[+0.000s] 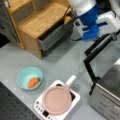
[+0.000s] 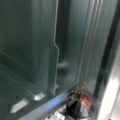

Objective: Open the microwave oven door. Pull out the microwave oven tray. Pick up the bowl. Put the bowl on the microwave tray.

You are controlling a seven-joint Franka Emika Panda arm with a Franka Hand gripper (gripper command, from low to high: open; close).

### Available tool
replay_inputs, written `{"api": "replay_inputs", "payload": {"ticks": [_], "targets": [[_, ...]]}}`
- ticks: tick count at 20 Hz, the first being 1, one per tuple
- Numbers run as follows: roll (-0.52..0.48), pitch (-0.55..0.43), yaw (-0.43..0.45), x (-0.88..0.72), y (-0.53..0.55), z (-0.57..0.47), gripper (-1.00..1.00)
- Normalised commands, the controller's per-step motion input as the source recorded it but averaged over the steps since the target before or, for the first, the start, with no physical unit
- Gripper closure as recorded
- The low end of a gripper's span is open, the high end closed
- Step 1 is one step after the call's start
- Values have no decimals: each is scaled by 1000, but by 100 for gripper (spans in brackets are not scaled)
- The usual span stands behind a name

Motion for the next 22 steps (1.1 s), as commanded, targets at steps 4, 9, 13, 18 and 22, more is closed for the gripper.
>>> {"api": "replay_inputs", "payload": {"ticks": [4,9,13,18,22], "targets": [[154,-124,24,88,-54,-384,-100],[174,-130,-69,63,112,-271,-100],[136,-135,-59,13,113,-149,-100],[129,-132,25,-18,-11,-160,-100],[148,-129,85,9,-214,-222,-100]]}}
